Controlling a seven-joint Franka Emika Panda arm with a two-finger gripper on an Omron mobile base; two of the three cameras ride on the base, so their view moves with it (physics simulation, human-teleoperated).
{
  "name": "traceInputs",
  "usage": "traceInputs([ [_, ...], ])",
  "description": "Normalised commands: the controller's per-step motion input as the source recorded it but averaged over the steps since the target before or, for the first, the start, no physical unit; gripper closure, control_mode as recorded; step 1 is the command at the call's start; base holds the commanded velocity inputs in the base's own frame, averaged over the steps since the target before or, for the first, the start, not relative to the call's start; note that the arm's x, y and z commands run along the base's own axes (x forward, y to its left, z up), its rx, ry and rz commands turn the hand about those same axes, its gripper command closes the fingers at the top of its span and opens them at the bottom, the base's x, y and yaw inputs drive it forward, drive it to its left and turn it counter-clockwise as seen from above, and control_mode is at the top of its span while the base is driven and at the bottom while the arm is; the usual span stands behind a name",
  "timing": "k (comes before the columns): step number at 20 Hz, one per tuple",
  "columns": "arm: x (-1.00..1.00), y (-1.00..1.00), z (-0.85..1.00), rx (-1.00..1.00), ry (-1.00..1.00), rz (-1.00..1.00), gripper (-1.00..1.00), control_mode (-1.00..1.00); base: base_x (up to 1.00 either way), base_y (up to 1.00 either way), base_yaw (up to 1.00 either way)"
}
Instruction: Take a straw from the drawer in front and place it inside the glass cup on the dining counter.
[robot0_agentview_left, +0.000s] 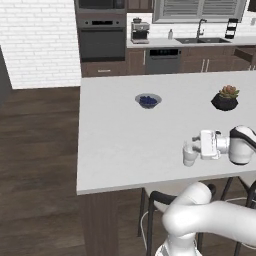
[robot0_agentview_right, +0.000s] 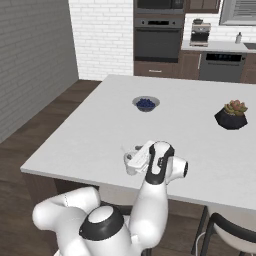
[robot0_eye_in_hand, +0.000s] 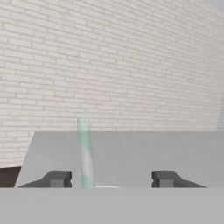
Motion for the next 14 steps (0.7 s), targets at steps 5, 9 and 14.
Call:
traceInputs([
  [5,0.00,0.08,0.00,0.00,0.00,-0.04,-1.00,-1.00,0.00,0.00,0.00],
  [9,-0.04,0.00,0.17,0.00,0.00,-0.06,-1.00,-1.00,0.00,0.00,0.00],
  [14,-0.41,-0.21,0.69,0.00,0.02,-0.05,-1.00,-1.00,0.00,0.00,0.00],
])
